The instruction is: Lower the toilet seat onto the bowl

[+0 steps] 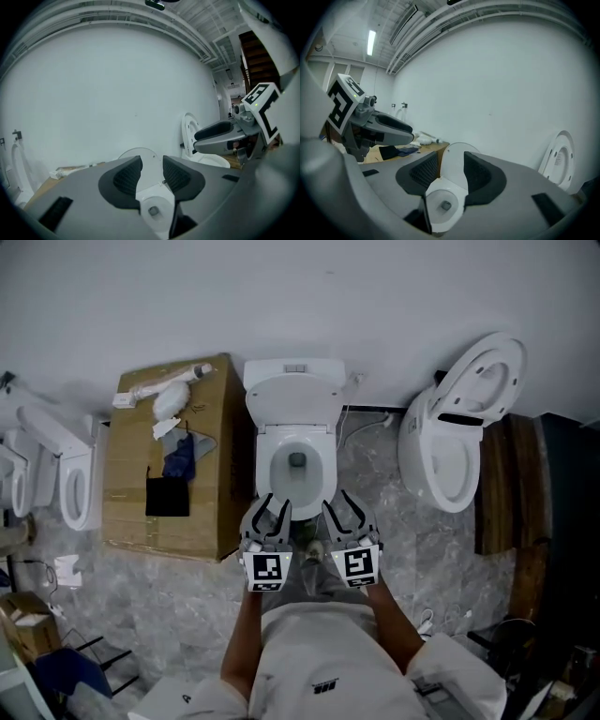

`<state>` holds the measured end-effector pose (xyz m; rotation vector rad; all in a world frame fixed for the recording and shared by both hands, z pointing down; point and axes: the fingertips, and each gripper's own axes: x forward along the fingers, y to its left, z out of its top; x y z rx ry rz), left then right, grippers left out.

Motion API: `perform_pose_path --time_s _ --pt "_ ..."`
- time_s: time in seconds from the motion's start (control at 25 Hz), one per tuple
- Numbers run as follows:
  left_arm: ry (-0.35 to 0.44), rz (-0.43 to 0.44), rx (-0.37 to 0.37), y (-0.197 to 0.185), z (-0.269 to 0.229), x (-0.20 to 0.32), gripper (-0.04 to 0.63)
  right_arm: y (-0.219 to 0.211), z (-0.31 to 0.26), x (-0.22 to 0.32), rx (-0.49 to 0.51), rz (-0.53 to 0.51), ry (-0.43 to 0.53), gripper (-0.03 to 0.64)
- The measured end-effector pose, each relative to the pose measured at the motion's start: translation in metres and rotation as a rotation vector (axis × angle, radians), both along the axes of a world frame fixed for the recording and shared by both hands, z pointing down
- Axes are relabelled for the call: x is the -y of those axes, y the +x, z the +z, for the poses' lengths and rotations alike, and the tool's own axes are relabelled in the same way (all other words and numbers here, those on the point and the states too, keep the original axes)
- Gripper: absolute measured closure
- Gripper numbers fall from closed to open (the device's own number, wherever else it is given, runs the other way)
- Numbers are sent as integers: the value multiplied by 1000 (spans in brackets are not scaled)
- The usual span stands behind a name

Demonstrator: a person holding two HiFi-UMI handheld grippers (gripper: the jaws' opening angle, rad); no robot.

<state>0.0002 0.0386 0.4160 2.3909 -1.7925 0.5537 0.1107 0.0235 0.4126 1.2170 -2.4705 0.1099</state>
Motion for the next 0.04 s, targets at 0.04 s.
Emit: perform_pose_path --time_s 0.04 --pt "7 3 -2 4 -8 -5 437 4 -9 -4 8 4 5 443"
